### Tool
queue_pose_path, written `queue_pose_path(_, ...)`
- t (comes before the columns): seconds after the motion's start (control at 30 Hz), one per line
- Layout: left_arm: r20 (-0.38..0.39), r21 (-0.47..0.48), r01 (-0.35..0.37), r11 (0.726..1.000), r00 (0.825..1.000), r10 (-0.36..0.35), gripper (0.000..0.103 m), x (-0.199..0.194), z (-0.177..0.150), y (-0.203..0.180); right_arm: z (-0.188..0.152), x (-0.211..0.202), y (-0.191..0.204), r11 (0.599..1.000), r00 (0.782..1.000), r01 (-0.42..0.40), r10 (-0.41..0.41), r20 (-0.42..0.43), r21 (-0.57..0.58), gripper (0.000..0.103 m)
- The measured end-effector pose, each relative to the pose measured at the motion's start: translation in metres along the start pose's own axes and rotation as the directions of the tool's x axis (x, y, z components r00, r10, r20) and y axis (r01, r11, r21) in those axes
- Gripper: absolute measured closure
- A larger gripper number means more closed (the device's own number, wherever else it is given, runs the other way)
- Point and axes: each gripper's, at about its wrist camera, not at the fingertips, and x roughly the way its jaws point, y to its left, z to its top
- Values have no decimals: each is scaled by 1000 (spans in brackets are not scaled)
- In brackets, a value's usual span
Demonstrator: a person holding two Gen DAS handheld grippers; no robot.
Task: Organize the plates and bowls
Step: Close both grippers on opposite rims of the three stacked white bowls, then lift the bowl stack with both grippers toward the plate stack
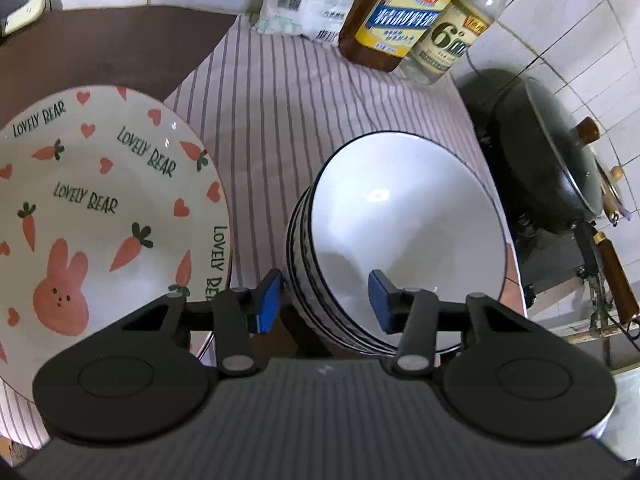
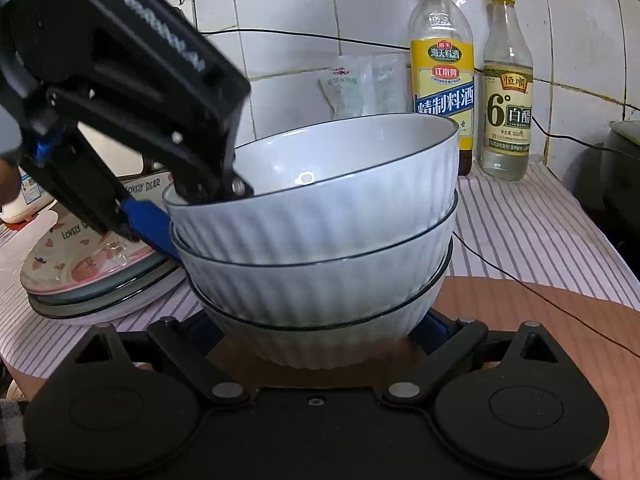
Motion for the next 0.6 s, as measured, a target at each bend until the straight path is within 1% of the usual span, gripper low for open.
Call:
queue_pose_path(0.03, -12, -6, -3, 1000, 1000, 3, 60, 3, 0, 1, 0, 0, 0, 1000, 1000, 1, -1, 1, 2, 5)
queue_pose_path(0.17, -2, -15, -10, 1000, 1000, 10, 60, 5, -3, 0, -1, 0, 0, 1000, 1000, 3, -3, 5, 8, 5)
queue_pose_path(0.33, 4, 0, -8, 1000, 1000, 8, 60, 5, -4, -1, -2, 0, 0, 1000, 1000, 6, -7, 16, 16, 5)
queue_pose_path(0.5, 15, 15, -13, 1000, 1000, 13, 60, 4, -7, -3, -2, -2, 2, 1000, 1000, 21, -21, 10, 16, 6)
queue_pose_path(0.6, 16, 24, -4, 1000, 1000, 4, 60, 3, -9, -3, -5, -6, 4, 999, 999, 30, -30, 20, 14, 6)
